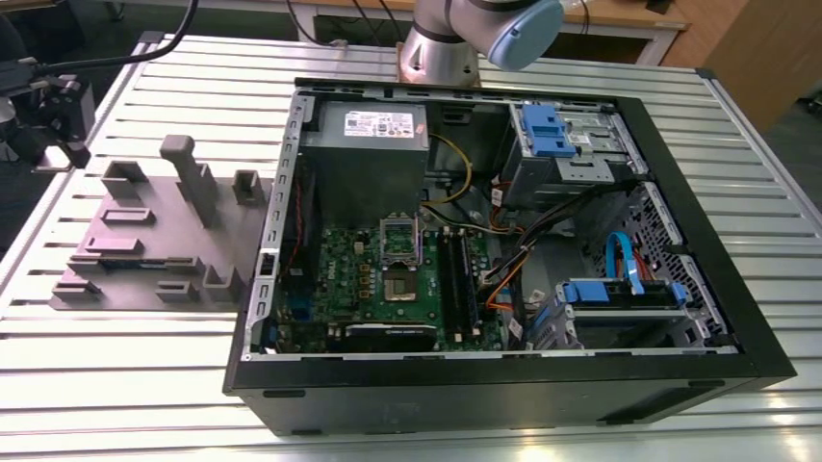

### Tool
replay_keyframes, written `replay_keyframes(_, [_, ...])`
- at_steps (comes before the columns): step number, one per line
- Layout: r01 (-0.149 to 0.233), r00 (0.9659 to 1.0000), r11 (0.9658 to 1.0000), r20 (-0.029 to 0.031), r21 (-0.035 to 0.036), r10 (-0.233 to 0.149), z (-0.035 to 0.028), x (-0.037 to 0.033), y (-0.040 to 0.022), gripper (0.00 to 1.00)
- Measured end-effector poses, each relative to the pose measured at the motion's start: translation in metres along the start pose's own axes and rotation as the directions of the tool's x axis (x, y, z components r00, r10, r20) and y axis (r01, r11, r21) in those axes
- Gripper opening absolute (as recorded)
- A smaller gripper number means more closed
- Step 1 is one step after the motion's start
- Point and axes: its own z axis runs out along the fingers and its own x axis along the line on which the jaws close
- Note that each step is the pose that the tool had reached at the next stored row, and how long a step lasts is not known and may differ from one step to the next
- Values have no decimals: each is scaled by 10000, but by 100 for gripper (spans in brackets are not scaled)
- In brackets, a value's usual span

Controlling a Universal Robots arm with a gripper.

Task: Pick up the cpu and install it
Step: 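Pick up the cpu and move it towards the insertion slot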

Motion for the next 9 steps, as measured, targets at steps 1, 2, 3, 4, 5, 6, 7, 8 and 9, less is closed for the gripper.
replay_keyframes(1, [0, 10000, 10000, 1, 0, 0, -3, 0, 0, 47])
replay_keyframes(2, [0, 10000, 10000, 1, 0, 0, -7, 0, 0, 47])
replay_keyframes(3, [0, 10000, 10000, 1, -1, 0, -9, 0, 1, 47])
replay_keyframes(4, [0, 10000, 10000, 3, -1, 0, -10, 0, 1, 47])
replay_keyframes(5, [0, 10000, 10000, 1, -1, 0, -14, 0, 1, 47])
replay_keyframes(6, [0, 10000, 10000, 1, 0, 0, -16, 0, 1, 47])
replay_keyframes(7, [0, 10000, 10000, 1, 0, 0, -17, 0, 1, 47])
replay_keyframes(8, [0, 10000, 10000, 0, 2, 0, -18, 0, 1, 47])
replay_keyframes(9, [0, 10000, 10000, 0, 9, 0, -18, 0, 1, 47])
